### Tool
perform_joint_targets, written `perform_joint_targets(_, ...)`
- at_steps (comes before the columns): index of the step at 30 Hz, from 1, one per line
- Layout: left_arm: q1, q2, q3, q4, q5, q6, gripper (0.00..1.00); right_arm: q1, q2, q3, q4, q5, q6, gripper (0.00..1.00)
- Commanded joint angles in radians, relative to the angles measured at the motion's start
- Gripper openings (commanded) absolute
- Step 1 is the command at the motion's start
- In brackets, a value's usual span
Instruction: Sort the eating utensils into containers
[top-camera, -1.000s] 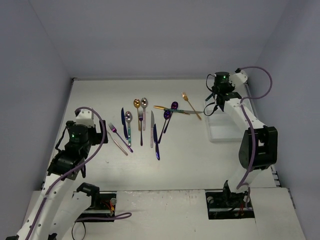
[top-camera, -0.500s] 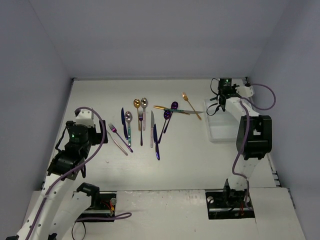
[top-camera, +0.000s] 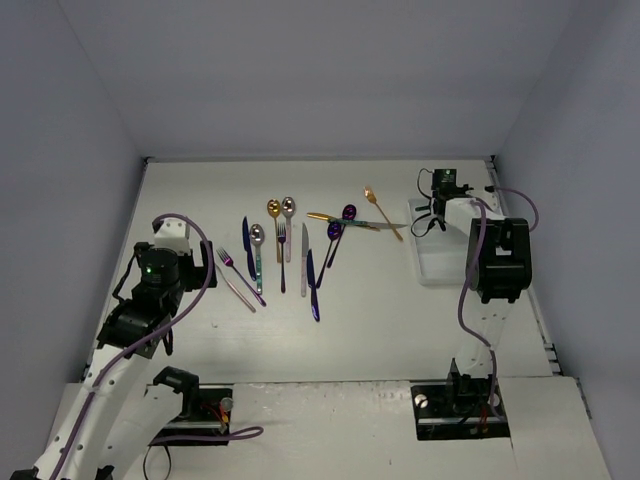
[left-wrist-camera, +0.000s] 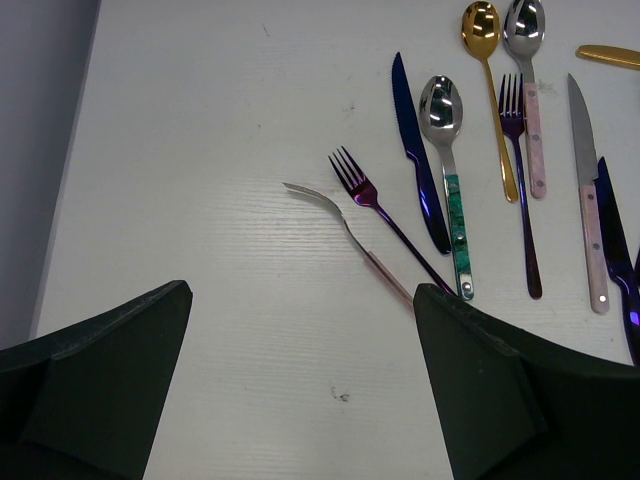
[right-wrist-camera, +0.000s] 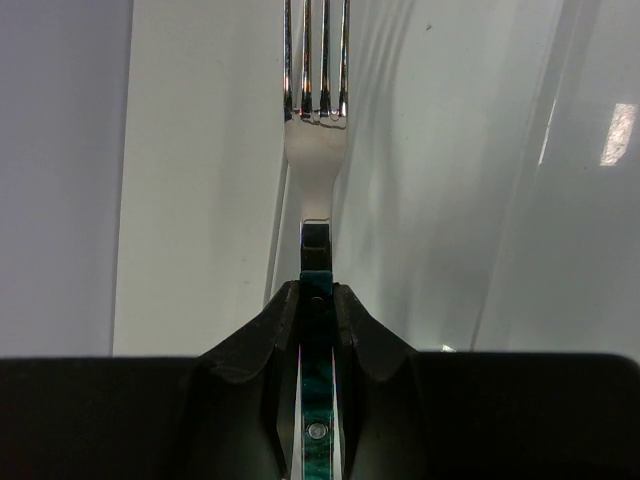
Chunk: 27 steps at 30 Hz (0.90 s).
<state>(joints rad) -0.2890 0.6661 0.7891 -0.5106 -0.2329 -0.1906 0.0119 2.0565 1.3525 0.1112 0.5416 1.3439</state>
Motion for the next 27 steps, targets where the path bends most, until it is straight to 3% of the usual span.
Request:
perform_joint_targets(1, 0.001, 0.011, 0.016, 0.057, -0.005, 0.005, 0.92, -0.008, -0.018, 0.051, 0.044, 0.022, 0.042, 0.21)
perform_joint_targets(7, 0.001, 0.008, 0.016, 0.056, -0.002, 0.003, 0.92, -0.006, -0.044, 0.050, 0.044, -0.016, -0.049, 0.47)
perform_joint_targets(10, 0.001, 0.006, 0.016, 0.057, 0.002, 0.003, 0.92, 0.008, -0.074, 0.053, 0.044, -0.009, -0.155, 0.54)
perform_joint_targets(12, 0.001, 0.003, 0.015, 0.057, 0.001, 0.003, 0.92, 0.024, -0.092, 0.077, 0.044, -0.021, -0.322, 0.58)
perform_joint_targets(16, 0.001, 0.001, 0.015, 0.057, 0.003, 0.003, 0.92, 0.098, -0.120, 0.150, 0.044, -0.066, -0.748, 0.61)
perform_joint_targets(19, 0.001, 0.000, 0.016, 0.057, 0.009, 0.003, 0.92, 0.149, -0.116, 0.182, 0.045, -0.185, -0.999, 0.61)
perform_joint_targets(27, 0.001, 0.004, 0.015, 0.057, 0.016, 0.006, 0.92, 0.180, -0.064, 0.207, 0.044, -0.582, -1.306, 0.58)
